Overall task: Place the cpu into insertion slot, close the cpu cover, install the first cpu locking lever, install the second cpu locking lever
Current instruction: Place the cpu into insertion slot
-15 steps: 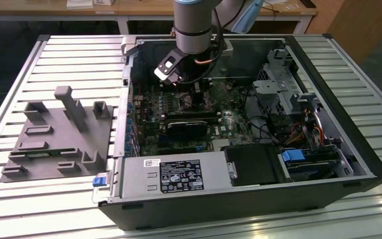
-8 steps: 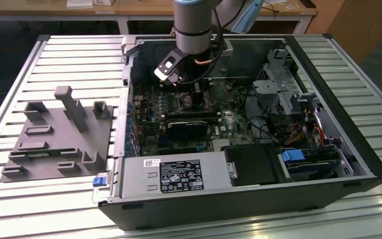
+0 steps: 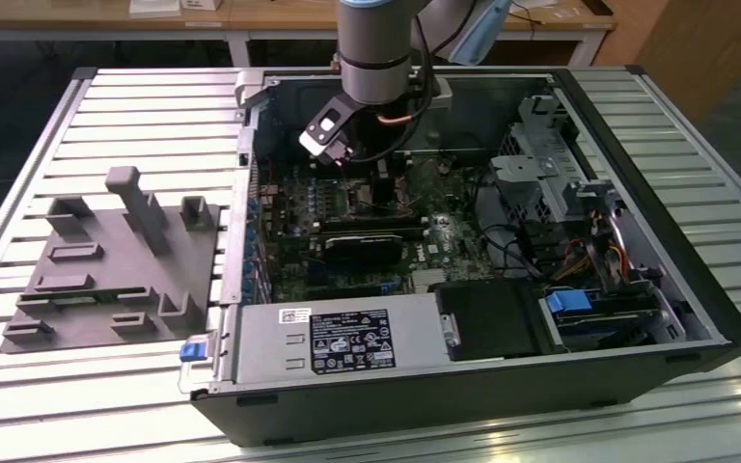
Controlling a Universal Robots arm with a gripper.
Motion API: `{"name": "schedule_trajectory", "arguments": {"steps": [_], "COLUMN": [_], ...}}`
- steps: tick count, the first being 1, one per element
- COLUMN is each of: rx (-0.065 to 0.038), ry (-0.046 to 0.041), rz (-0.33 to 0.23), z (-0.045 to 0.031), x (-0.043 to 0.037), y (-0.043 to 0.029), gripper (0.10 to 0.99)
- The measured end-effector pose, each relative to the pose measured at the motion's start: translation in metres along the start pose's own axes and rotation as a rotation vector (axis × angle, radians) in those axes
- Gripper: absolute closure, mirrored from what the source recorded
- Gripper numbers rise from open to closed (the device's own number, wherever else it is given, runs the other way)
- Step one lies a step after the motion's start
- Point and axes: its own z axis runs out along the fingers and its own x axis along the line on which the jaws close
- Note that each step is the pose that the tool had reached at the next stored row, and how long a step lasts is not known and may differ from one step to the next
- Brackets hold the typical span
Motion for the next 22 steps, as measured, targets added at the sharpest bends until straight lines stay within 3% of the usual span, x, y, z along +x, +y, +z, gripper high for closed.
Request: {"name": "schedule_trajectory", "arguments": {"steps": [6, 14, 16, 17, 19, 20, 22], "rx": [0.0, 0.0, 0.0, 0.0, 0.0, 0.0, 0.0], "ry": [0.0001, 0.0002, 0.0001, 0.0002, 0.0001, 0.0001, 0.0001], "rz": [0.0, 0.0, 0.0, 0.0, 0.0, 0.0, 0.0], "z": [-0.0099, -0.0101, -0.0102, -0.0102, -0.0102, -0.0103, -0.0103], "x": [-0.0004, -0.0004, -0.0004, -0.0004, -0.0004, -0.0004, -0.0004], "y": [0.0007, 0.0008, 0.0008, 0.0008, 0.0008, 0.0008, 0.0008], "gripper": [0.475, 0.486, 0.612, 0.612, 0.729, 0.729, 0.847]}}
